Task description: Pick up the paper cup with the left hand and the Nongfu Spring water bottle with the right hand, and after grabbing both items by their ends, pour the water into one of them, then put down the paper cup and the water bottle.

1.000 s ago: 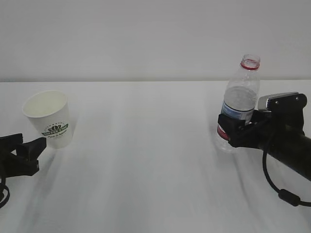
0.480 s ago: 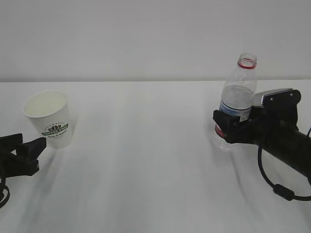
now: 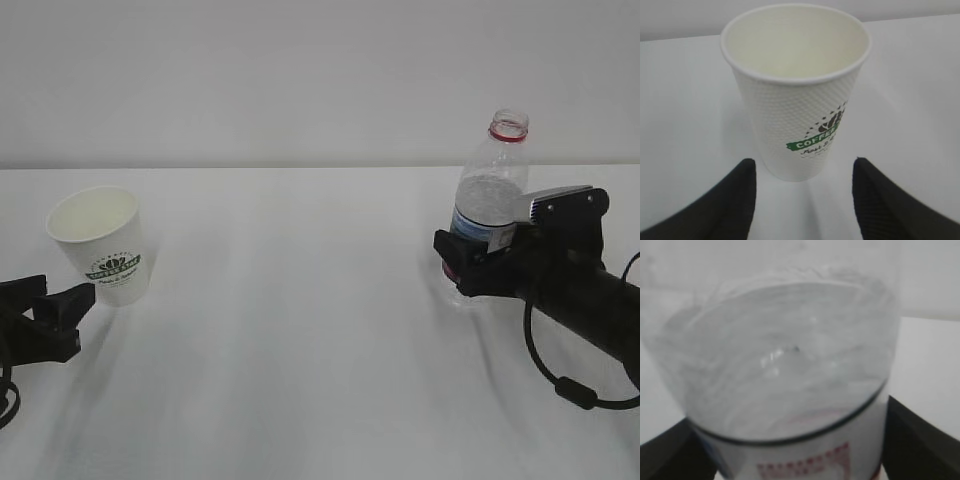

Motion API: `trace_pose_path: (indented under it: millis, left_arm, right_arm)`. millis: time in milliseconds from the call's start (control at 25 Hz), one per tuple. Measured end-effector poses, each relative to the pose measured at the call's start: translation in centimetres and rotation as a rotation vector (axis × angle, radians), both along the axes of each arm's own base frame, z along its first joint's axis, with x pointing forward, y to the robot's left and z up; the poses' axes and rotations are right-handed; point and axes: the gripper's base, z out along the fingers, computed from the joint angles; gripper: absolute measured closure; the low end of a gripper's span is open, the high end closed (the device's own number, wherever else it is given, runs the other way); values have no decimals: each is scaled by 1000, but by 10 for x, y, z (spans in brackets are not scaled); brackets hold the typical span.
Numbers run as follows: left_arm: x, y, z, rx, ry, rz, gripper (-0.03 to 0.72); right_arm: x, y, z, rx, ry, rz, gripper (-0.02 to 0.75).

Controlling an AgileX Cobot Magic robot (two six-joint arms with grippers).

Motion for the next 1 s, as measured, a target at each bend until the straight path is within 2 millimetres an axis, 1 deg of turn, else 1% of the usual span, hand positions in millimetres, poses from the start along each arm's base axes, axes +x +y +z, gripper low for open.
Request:
trace_pose_path:
  millis: [320, 520, 640, 1000]
  left_arm:
    - [0, 0, 0, 0, 0, 0, 244]
    - [0, 0, 0, 0, 0, 0, 244]
    - [0, 0, 0, 0, 0, 0, 244]
    - [0, 0, 0, 0, 0, 0, 244]
  right_arm:
    - [3, 1, 1, 2, -11, 2, 69]
    - [3, 1, 0, 2, -9, 2, 147]
    - [3, 1, 0, 0, -10, 3, 180]
    - [3, 1, 0, -5, -12, 4, 190]
